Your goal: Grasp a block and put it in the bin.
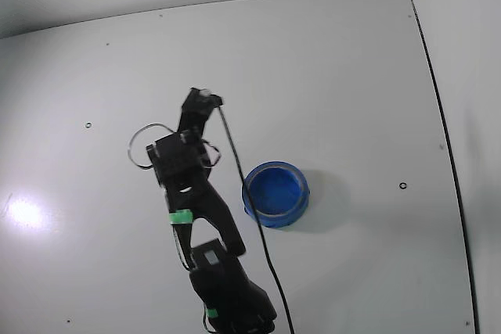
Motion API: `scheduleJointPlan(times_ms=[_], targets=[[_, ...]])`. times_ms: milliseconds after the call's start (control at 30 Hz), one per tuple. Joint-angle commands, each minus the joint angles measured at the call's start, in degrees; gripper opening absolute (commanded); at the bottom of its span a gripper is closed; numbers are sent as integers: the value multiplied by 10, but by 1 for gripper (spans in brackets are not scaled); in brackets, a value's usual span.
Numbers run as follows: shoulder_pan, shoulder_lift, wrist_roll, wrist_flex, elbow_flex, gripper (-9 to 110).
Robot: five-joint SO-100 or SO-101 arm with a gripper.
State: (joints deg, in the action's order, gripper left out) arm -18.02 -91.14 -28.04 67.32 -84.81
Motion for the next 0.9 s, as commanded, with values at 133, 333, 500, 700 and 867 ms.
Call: scheduleJointPlan(times_ms=[133,333,500,700,867], targets=[[104,-248,12,-113,-168,0],[182,-304,11,-193,-328,0],[252,-316,-5,-264,-415,0],[301,-317,-54,-323,-472,0],[308,-318,-60,-338,-487,1]])
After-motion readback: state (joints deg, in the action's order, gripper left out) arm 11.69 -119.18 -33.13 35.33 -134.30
